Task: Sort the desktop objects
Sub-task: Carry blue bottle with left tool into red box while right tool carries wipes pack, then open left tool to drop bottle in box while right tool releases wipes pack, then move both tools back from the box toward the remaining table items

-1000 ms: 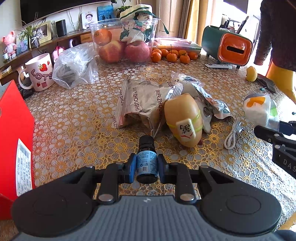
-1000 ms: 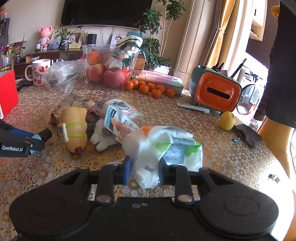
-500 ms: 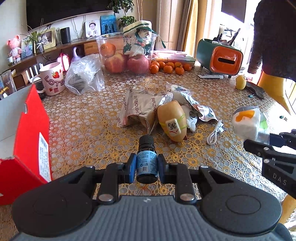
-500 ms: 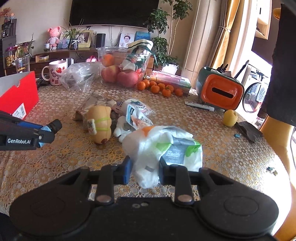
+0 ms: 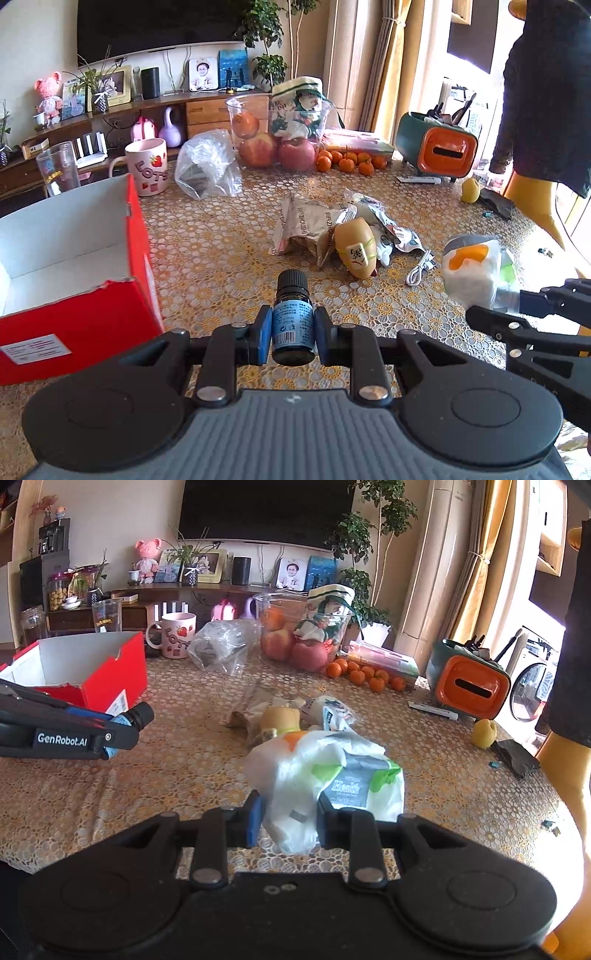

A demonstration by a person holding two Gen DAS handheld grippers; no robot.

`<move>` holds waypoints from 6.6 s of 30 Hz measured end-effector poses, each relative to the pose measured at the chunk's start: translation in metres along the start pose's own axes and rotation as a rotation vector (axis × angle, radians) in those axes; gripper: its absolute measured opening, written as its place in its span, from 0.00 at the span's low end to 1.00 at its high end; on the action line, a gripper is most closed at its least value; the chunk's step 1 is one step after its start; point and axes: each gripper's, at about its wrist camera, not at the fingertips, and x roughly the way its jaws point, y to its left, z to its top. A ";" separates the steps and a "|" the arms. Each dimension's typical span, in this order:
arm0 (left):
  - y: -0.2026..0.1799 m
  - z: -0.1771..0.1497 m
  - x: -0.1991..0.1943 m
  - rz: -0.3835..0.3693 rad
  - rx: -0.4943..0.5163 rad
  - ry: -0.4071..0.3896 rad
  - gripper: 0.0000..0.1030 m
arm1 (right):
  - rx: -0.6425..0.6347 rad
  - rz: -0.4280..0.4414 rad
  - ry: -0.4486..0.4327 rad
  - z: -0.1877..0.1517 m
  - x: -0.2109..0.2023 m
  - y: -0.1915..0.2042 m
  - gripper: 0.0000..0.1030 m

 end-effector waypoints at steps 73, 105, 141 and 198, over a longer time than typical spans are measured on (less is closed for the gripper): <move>0.284 0.060 0.032 0.296 0.027 0.174 0.23 | -0.540 0.504 0.071 0.161 0.148 0.274 0.28; 0.327 0.043 0.116 0.166 -0.128 0.543 0.22 | -0.477 0.539 0.408 0.149 0.220 0.287 0.39; 0.246 0.062 -0.010 0.212 -0.081 0.341 0.42 | -0.335 0.485 0.181 0.165 0.066 0.201 0.80; 0.001 0.024 0.022 0.036 0.076 0.077 1.00 | 0.099 0.066 0.119 0.017 0.048 -0.086 0.94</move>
